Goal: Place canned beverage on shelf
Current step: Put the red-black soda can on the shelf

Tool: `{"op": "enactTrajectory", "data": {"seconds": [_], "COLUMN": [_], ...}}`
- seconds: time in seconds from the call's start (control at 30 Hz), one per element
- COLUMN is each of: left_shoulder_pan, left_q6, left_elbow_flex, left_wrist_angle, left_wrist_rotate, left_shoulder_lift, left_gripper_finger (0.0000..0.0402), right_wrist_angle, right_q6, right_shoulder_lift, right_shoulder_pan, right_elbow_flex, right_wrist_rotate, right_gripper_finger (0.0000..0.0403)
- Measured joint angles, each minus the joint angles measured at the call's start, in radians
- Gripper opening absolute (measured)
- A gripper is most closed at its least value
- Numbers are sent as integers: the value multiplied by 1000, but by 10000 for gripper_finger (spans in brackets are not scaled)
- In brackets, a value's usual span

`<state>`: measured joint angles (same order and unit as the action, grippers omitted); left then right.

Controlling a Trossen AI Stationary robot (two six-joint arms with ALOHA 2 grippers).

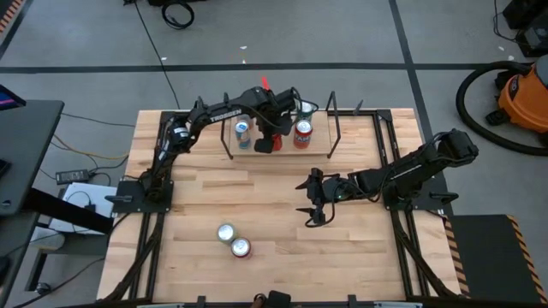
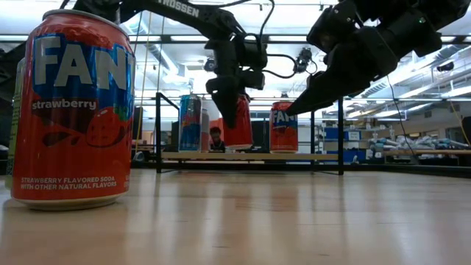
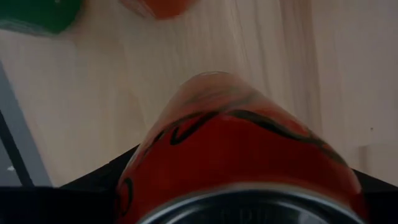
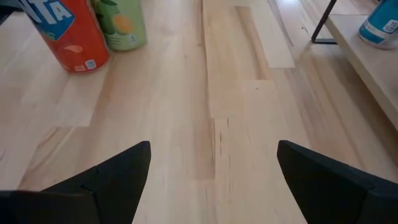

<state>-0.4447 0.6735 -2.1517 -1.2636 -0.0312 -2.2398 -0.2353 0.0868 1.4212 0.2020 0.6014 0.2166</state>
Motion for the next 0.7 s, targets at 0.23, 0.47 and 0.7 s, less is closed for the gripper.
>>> {"op": "enactTrajectory", "data": {"seconds": [0.23,0.47,0.7], "left_shoulder_pan": [-3,0,-1], "left_q6": [0,27,10], "left_elbow_flex": [0,0,0], "left_wrist_angle": [-16,-20,-7], "left_wrist_rotate": [16,34,72], "left_shoulder_lift": [-3,-3,-3], "left_gripper_finger": [309,312,342], "right_wrist_angle": [-2,-10,-17], "right_q6": [0,0,-1], "right_shoulder_lift": [0,0,0], "right_shoulder_pan": [0,0,0], "right_elbow_flex": [0,0,0], "right_wrist_rotate": [0,0,-1], "right_gripper_finger": [362,362,362]}}
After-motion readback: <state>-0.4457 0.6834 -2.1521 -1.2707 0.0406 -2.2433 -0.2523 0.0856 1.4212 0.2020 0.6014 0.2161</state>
